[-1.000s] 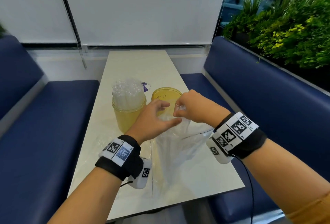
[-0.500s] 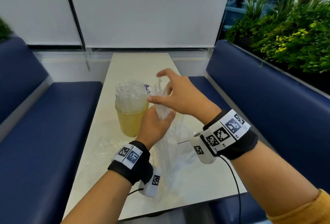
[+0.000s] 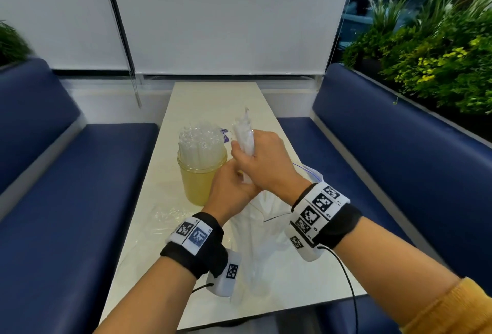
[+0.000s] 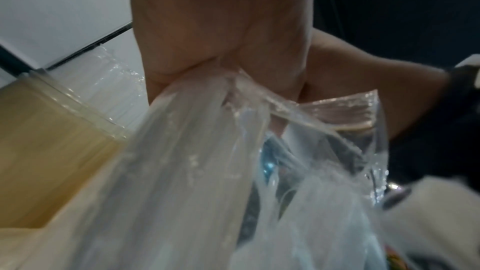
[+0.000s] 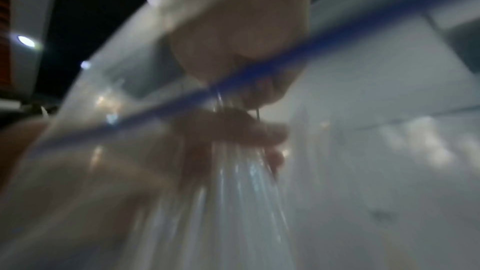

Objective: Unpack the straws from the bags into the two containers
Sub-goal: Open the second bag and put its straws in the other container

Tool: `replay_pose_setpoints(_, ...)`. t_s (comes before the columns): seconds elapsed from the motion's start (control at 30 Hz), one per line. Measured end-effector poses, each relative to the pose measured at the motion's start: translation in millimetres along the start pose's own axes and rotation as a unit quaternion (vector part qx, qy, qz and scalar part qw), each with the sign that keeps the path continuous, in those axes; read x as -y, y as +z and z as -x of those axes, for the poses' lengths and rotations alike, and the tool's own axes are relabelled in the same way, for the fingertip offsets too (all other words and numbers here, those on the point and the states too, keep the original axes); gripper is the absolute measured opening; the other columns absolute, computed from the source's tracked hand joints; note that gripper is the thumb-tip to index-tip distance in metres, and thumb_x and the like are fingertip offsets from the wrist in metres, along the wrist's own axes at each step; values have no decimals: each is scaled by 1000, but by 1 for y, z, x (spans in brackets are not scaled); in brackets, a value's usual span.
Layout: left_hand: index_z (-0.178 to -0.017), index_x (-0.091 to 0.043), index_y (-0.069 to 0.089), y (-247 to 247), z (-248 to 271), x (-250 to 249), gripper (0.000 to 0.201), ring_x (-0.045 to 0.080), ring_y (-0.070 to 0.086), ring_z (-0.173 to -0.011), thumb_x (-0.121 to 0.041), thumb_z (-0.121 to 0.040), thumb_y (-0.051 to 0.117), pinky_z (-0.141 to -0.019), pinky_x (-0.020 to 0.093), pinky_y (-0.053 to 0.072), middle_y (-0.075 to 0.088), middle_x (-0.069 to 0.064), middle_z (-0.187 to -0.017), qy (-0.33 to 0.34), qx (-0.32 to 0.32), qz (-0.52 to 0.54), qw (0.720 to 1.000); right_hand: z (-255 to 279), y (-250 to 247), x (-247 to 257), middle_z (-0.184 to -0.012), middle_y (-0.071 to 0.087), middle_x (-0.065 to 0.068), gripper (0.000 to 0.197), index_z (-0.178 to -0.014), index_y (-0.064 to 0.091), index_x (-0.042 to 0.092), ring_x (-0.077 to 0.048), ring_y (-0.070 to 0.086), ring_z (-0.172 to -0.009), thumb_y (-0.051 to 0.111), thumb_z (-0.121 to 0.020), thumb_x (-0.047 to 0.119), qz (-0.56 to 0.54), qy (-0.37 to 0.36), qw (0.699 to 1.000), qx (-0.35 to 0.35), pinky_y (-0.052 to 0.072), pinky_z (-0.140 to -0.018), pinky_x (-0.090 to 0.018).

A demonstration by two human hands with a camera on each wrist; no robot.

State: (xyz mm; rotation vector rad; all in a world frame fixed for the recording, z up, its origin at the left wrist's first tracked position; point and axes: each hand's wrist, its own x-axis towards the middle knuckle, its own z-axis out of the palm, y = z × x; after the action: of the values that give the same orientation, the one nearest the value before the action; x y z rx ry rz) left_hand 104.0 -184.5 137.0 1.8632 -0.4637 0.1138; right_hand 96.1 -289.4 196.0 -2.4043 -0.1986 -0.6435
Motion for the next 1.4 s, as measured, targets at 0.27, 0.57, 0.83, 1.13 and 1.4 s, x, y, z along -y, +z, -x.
replay_pose_setpoints(0.27,-100,-26,70,-13,2,11,60,14,70,-93,-49,-52,96,-84,43,60,72,-10,-104,-74,-3,11,997,-76,-77,41,-65,70,-19,46,-68,70,-4,-34,69,-61,56,-85,37,-88,-39,989,-114,56,-59,-47)
replay_pose_setpoints(0.57,-102,-19,69,-33,9,25,44,5,65,-89,-24,-66,94,-76,22,55,69,-11,-109,-106,-22,-1,994,-143,-74,-14,-70,70,-21,56,-73,69,-7,-35,68,-63,53,-90,45,-53,-23,986,-157,55,-58,-48)
replay_pose_setpoints(0.83,-98,-26,70,-41,10,37,34,9,67,-95,-24,-71,91,-78,19,55,71,-12,-112,-111,-40,-5,993,-115,21,-102,-58,55,-3,57,-63,53,11,-25,58,-57,59,-89,62,42,110,992,35,45,-55,-36)
replay_pose_setpoints(1.13,-104,-29,70,-39,6,37,27,10,69,-97,-16,-83,80,-78,25,57,68,-13,-119,-131,-41,11,991,-105,26,-125,-147,48,-11,115,-152,31,13,-30,46,-135,86,-62,60,76,184,955,221,42,-110,-45)
replay_pose_setpoints(1.4,-112,-17,70,-29,3,35,31,16,68,-90,2,-89,62,-63,15,53,69,-4,-118,-127,-46,23,991,-73,-32,-17,-74,70,0,25,-81,70,17,-17,65,-70,63,-92,38,69,-6,996,52,57,-73,-33)
